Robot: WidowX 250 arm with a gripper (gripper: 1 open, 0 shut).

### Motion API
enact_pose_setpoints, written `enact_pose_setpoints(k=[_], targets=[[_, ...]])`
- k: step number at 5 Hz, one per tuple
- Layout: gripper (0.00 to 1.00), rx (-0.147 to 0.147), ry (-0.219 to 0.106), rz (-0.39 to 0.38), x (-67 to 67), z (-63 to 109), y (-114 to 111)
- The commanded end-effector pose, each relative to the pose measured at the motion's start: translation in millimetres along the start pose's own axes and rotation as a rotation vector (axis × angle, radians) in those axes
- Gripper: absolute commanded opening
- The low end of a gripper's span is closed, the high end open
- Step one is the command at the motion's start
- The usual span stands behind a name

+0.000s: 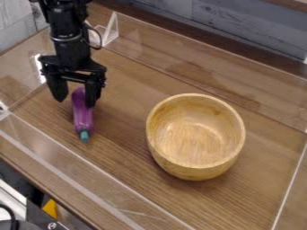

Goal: Put the purple eggplant in the brown bowl

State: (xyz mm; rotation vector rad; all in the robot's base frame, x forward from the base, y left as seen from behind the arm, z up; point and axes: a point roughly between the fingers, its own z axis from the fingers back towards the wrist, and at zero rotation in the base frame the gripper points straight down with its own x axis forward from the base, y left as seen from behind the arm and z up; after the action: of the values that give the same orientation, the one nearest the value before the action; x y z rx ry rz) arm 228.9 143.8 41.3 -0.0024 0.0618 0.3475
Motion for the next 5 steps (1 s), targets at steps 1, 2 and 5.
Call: enact_pose_setpoints(k=[1,2,5], targets=[[1.00,0.005,-0.036,0.019,5.5,6.1,5.1],[1.00,0.002,-0.036,0.027,7.2,3.9,5.2],[0.00,-0.007,-0.034,0.048,12.2,-0.3,3.9]])
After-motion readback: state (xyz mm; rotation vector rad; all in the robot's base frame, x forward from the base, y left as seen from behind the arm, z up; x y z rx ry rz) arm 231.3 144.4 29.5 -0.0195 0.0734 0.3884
